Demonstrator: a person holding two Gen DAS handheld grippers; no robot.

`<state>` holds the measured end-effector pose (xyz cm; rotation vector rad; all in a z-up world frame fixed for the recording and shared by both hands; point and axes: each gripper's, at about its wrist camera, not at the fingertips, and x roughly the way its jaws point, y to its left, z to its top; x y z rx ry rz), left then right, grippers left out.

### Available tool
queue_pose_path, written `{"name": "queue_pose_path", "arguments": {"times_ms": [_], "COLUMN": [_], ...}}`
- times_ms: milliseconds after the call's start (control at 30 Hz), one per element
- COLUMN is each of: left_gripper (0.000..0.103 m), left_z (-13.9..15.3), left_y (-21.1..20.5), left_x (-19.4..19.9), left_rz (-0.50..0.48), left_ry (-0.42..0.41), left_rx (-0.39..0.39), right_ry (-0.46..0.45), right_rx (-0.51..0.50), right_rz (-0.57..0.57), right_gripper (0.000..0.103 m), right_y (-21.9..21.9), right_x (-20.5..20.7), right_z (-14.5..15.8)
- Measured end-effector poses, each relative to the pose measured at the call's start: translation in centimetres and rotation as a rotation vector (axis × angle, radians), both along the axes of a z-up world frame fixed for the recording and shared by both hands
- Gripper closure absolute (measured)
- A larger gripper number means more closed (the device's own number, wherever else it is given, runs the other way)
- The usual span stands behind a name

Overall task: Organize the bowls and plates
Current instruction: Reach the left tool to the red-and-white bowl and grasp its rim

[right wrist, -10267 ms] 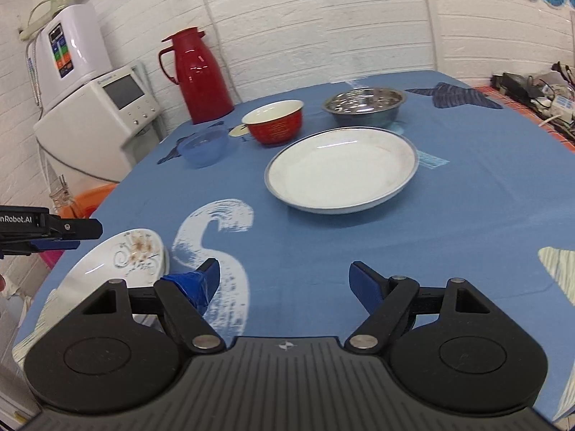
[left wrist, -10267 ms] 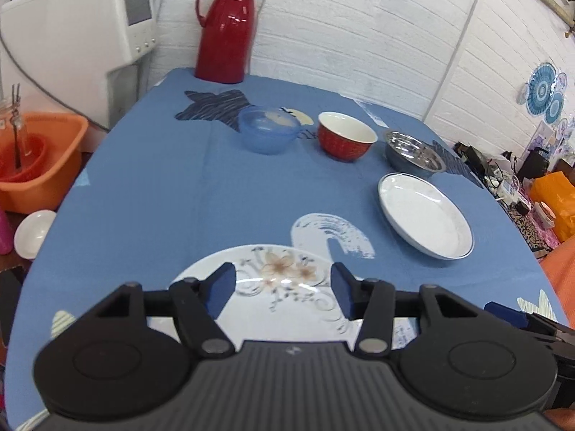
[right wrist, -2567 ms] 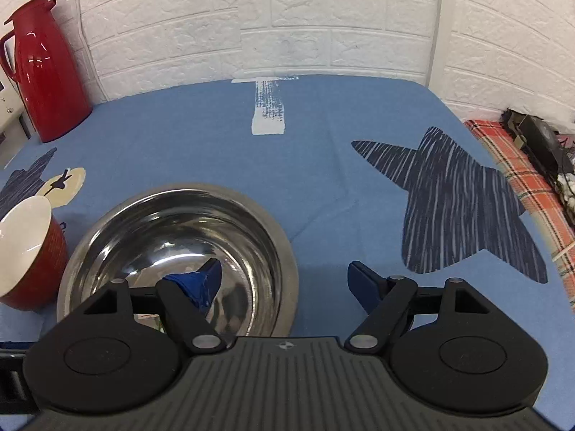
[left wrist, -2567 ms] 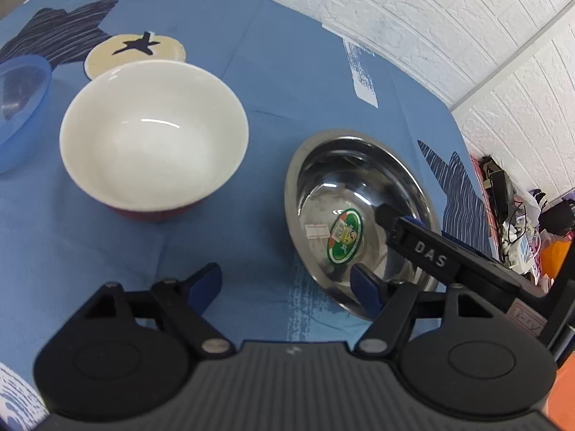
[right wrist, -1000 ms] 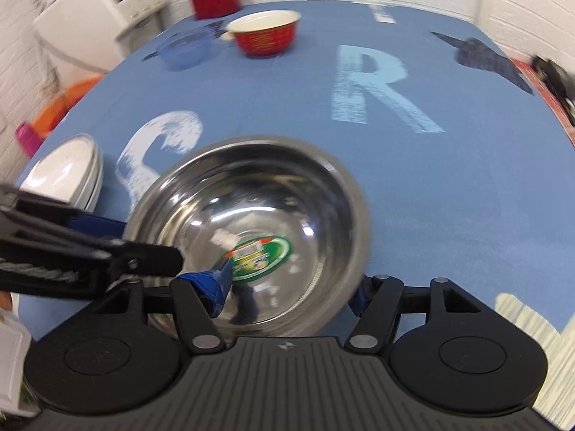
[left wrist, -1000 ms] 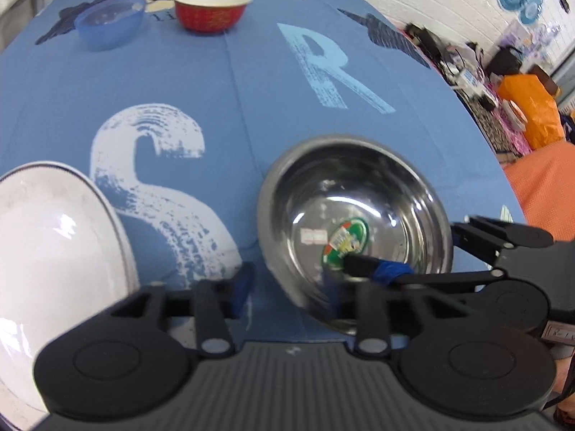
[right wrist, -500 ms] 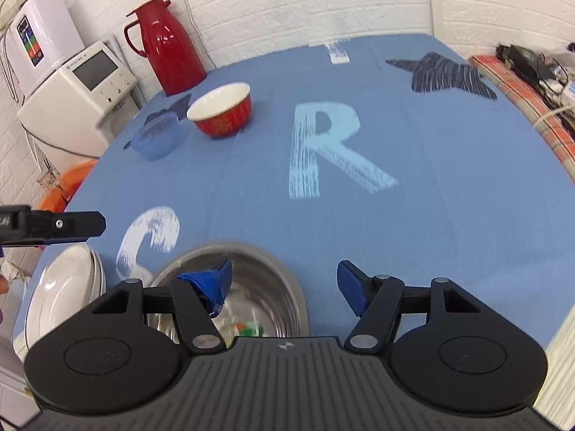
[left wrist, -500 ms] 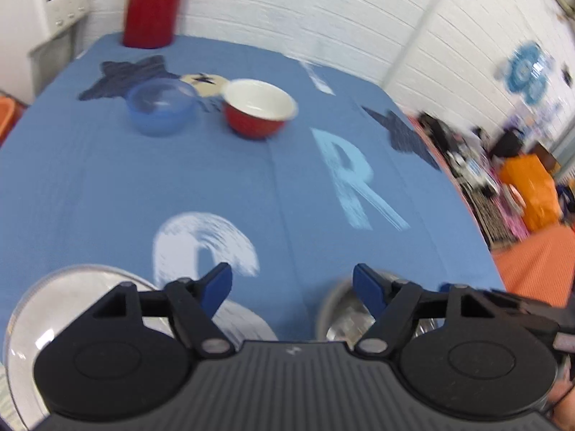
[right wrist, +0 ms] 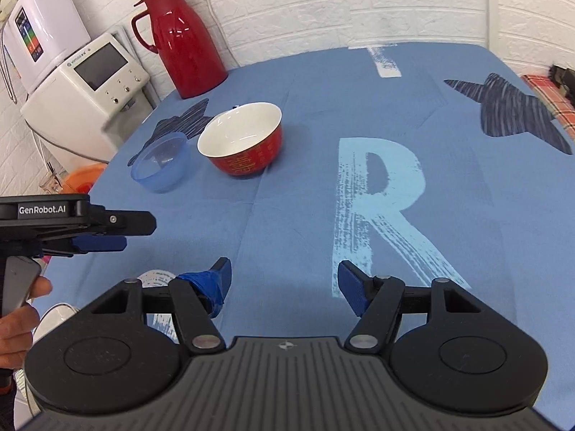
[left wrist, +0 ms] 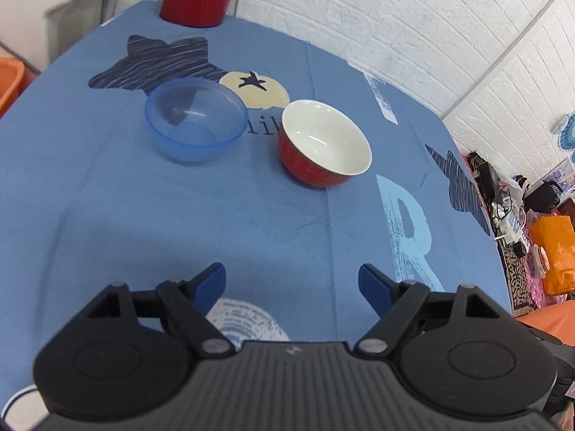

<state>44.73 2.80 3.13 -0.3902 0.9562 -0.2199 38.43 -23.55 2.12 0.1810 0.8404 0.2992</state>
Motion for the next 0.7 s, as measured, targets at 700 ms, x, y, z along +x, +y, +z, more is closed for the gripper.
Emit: {"name": "queue_pose_path", "arguments": {"times_ms": [700], "left_gripper": [0.002], "left_z": [-2.1], "left_y": [-0.3], "left_x": [8.8], "left_rz": [0.404], "left_ry": [0.133], "left_rx": [-0.203], "right_ry": [0.027], "right_rx": [-0.152], "right_rz": [-0.022], "right_gripper": [0.051], "right_y": [3.9], "right_x": [16.9], "right_z": [-0.2]}}
